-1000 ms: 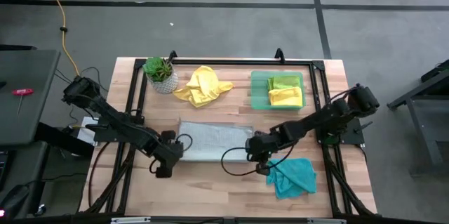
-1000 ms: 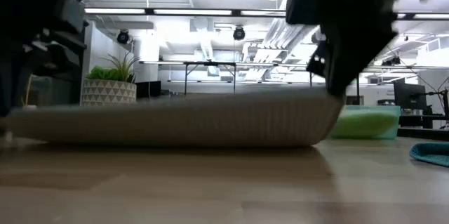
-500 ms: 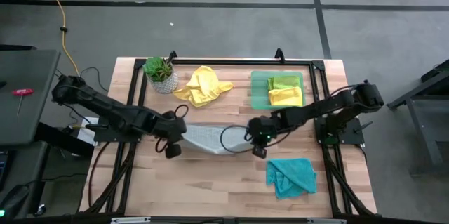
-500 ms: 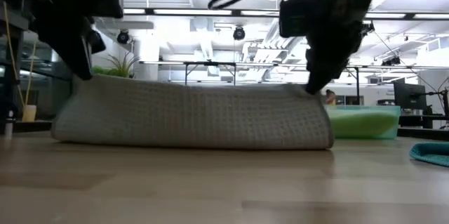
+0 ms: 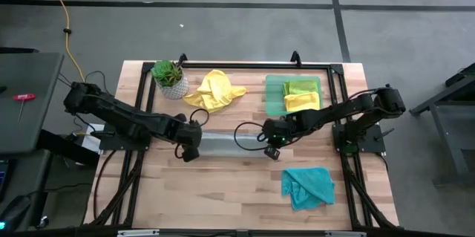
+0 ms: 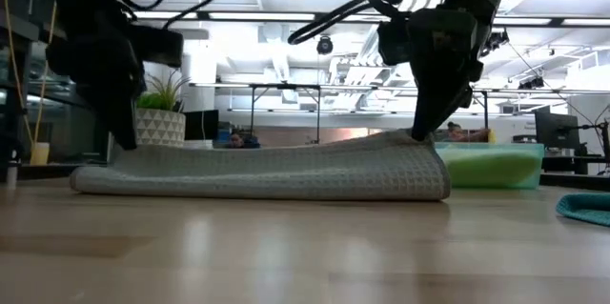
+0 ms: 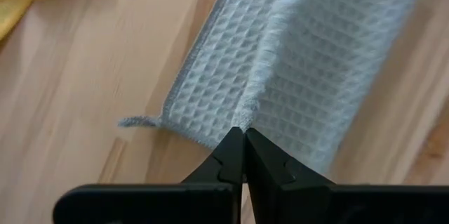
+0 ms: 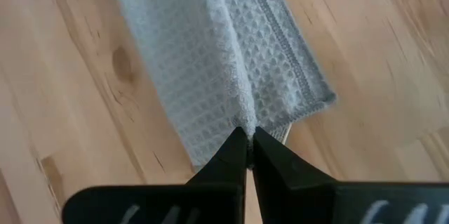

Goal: Fold microfiber towels
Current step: Fold the gray towel, then put the gray towel into the bin

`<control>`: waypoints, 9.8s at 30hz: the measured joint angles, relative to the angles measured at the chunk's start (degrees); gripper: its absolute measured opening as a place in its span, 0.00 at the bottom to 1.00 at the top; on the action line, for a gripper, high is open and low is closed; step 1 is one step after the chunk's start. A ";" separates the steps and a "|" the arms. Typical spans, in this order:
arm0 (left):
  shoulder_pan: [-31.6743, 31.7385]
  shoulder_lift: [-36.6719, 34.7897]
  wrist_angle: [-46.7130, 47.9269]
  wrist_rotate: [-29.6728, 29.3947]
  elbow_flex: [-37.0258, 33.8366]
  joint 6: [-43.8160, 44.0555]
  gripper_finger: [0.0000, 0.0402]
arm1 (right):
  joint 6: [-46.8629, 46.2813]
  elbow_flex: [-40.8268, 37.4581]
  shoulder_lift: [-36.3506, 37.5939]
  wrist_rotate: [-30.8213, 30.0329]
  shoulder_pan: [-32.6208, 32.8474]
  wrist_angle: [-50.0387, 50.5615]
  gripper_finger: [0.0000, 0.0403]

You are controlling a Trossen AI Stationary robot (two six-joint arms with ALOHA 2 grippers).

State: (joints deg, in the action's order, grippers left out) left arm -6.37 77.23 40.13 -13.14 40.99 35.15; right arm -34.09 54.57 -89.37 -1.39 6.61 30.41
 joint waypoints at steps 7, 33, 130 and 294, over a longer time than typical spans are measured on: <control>-0.02 3.88 -1.26 -0.18 0.00 1.14 0.00 | -1.99 0.00 -0.02 -1.85 0.00 0.15 0.00; 2.71 3.45 -1.14 -5.69 0.02 3.70 0.02 | -6.45 0.00 -0.02 -4.67 0.01 -1.11 0.00; -0.50 -7.93 -12.95 0.29 -18.71 -7.84 0.00 | -59.74 -25.75 -0.50 -6.01 4.28 -42.40 0.47; -0.17 -1.11 -41.67 -6.55 -9.55 -11.10 0.00 | -41.29 -19.69 -4.87 1.37 -2.10 -40.63 0.60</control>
State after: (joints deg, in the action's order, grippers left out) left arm -6.55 76.13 -1.54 -19.69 31.44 24.05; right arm -75.38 34.87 -94.24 -0.02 4.51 -10.22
